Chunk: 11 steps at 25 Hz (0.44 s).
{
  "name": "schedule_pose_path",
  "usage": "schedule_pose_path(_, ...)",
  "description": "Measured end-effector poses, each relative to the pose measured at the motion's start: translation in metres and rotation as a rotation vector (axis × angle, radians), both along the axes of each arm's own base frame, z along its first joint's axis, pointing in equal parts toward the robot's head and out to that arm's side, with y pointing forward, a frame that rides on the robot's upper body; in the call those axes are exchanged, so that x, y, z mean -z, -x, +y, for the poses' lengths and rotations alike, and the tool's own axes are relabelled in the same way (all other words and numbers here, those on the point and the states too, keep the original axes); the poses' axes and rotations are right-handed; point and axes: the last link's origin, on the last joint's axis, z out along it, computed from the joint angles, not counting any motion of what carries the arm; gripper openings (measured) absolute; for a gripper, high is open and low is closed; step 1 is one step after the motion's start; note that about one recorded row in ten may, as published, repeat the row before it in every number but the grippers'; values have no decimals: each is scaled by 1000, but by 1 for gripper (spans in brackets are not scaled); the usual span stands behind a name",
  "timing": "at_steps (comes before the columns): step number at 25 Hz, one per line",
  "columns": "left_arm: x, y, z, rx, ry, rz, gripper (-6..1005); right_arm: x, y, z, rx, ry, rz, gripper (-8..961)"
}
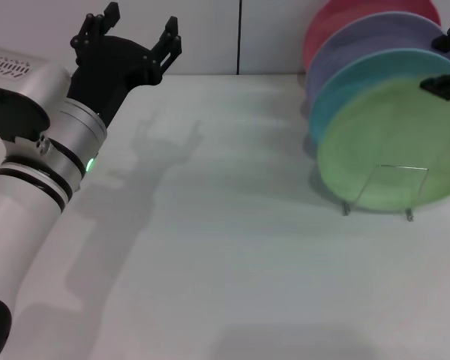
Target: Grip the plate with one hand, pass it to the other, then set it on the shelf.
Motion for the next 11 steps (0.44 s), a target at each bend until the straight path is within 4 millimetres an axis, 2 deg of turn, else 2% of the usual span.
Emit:
schedule_pose_path(4,3,0,2,2,11,3,829,-2,12,-6,7,21,49,447)
schedule_pose_path(8,4,-1,2,3,16,2,829,-5,23,-10,10,19,115,628)
schedule_pose_path(9,4,-1,2,4,17,3,829,-10,28,-11,-4,-6,149,673)
schedule_pose_path(11,4,-1,2,7,15,7,829,-25,39,-13,-73,-81,244,673)
